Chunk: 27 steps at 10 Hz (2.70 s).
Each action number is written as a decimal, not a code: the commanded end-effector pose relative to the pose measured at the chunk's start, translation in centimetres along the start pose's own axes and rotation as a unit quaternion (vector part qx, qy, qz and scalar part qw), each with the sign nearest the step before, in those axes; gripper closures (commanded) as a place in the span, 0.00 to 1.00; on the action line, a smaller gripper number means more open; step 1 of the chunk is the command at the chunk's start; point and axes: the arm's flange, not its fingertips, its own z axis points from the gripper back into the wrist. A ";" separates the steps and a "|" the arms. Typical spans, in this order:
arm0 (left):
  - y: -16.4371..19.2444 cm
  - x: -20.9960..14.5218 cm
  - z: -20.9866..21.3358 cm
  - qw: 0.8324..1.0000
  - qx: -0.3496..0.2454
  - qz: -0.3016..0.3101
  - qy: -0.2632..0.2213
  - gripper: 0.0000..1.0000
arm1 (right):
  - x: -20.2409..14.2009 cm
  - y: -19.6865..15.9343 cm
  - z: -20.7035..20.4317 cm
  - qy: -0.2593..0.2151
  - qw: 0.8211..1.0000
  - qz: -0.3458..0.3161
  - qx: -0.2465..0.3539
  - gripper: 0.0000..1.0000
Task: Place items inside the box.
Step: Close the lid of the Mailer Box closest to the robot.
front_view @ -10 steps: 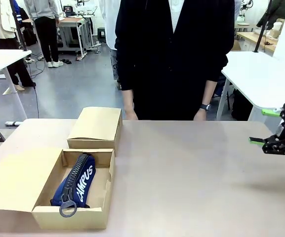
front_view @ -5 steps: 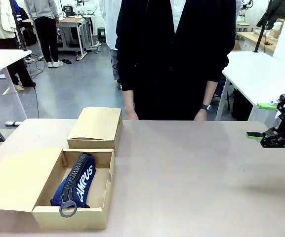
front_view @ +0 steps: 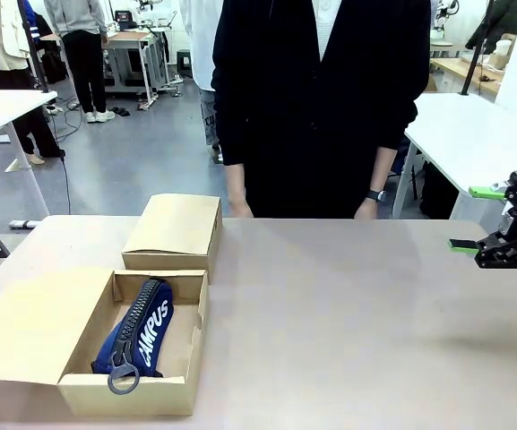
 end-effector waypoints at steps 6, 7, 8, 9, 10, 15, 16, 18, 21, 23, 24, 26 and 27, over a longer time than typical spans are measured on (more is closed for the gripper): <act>-1.6 -5.2 -13.6 0.589 0.080 -0.804 -0.034 0.00 | -0.3 0.2 0.1 0.004 1.000 -0.009 -0.005 0.00; -0.9 -4.2 -12.8 0.534 0.102 -0.839 -0.016 0.00 | -0.3 0.2 0.1 0.004 1.000 -0.009 -0.005 0.00; -0.2 -3.4 -11.9 0.501 0.117 -0.858 -0.001 0.00 | -0.3 0.2 0.1 0.004 1.000 -0.009 -0.005 0.00; 0.8 -2.6 -10.9 0.460 0.149 -0.875 0.009 0.00 | -0.3 0.2 0.1 0.004 1.000 -0.009 -0.005 0.00; 1.8 -1.0 -9.9 0.439 0.197 -0.877 0.008 0.00 | -0.3 0.2 0.1 0.004 1.000 -0.009 -0.005 0.00; -1.1 0.8 -11.8 0.700 0.068 -0.692 0.165 0.00 | -0.3 0.2 0.1 0.004 1.000 -0.009 -0.005 0.00; 0.0 2.0 -11.7 0.665 0.092 -0.707 0.221 0.00 | -0.3 0.2 0.1 0.004 1.000 -0.009 -0.005 0.00; 3.9 4.3 -8.8 0.607 0.129 -0.725 0.298 0.00 | -0.3 0.2 0.1 0.004 1.000 -0.009 -0.005 0.00; 9.8 5.0 -7.1 0.585 0.142 -0.710 0.366 0.00 | -0.3 0.2 0.1 0.004 1.000 -0.009 -0.005 0.00; 12.9 4.8 -7.6 0.585 0.161 -0.692 0.392 0.00 | -0.3 0.2 0.1 0.004 1.000 -0.009 -0.005 0.00; 14.3 4.2 -8.7 0.593 0.138 -0.681 0.406 0.00 | -0.3 0.2 0.1 0.004 1.000 -0.009 -0.005 0.00; 16.1 3.4 -10.2 0.582 0.142 -0.672 0.435 0.00 | -0.3 0.2 0.1 0.004 1.000 -0.009 -0.005 0.00; 16.3 2.9 -10.7 0.588 0.129 -0.671 0.432 0.00 | -0.3 0.2 0.1 0.004 1.000 -0.009 -0.005 0.00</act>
